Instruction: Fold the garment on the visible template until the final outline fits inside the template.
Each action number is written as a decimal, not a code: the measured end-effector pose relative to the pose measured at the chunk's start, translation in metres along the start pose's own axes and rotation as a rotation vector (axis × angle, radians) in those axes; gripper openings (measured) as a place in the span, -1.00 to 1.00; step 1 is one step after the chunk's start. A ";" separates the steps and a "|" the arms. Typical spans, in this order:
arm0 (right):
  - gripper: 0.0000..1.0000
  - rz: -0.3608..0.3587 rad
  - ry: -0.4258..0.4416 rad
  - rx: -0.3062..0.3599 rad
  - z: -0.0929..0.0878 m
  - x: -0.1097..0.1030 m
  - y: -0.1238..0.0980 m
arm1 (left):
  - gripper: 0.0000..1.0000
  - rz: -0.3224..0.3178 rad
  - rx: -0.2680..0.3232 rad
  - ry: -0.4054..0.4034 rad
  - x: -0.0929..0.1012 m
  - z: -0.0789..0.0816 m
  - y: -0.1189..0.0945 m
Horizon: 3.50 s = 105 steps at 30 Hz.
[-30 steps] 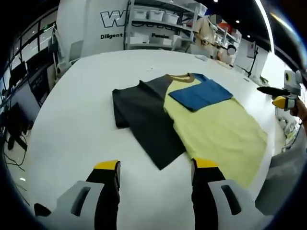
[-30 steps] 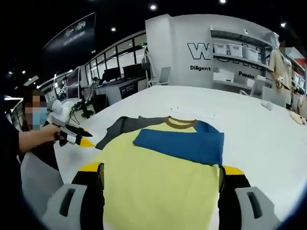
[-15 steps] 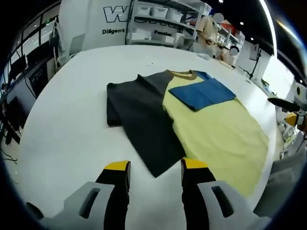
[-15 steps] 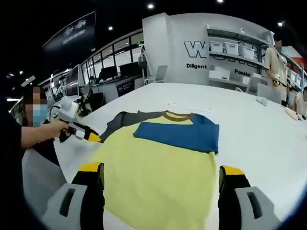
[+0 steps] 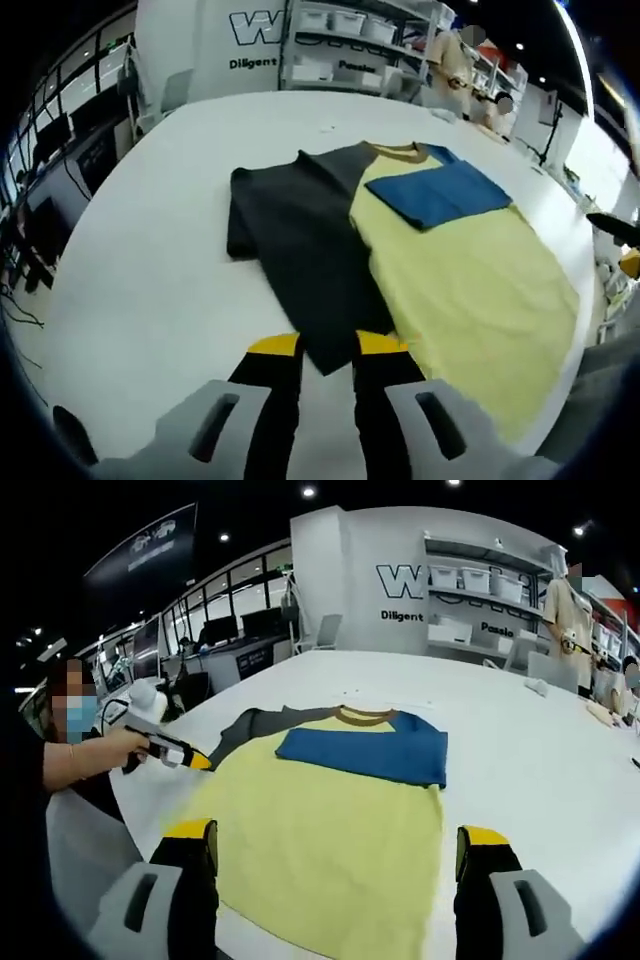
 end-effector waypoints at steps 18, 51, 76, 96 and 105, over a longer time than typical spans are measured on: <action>0.93 -0.007 -0.011 -0.009 0.001 -0.003 -0.004 | -0.94 0.061 0.023 0.112 -0.030 0.022 -0.030; 0.98 0.058 -0.069 -0.151 -0.031 -0.010 -0.006 | -0.93 0.374 -0.229 0.248 -0.228 0.063 -0.029; 0.98 0.139 -0.048 -0.132 -0.025 -0.022 -0.007 | -0.74 0.406 -0.263 0.420 -0.252 0.058 0.000; 0.98 0.206 -0.101 -0.131 -0.020 -0.039 -0.003 | -0.10 0.260 -0.125 -0.073 -0.226 0.028 -0.030; 0.98 0.207 -0.105 -0.137 -0.023 -0.042 -0.005 | -0.24 0.273 -0.121 -0.161 -0.223 0.010 -0.027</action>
Point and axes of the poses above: the point that each gripper's makers call its tool centre point, and the gripper's own axes: y roughly forward along the fingers, x roughly to its right, z roughly out of its top, the point moved 2 cm from there along -y, roughly backward along the fingers, and after that the axes turned 1 degree about -x, right-handed, at the moved point
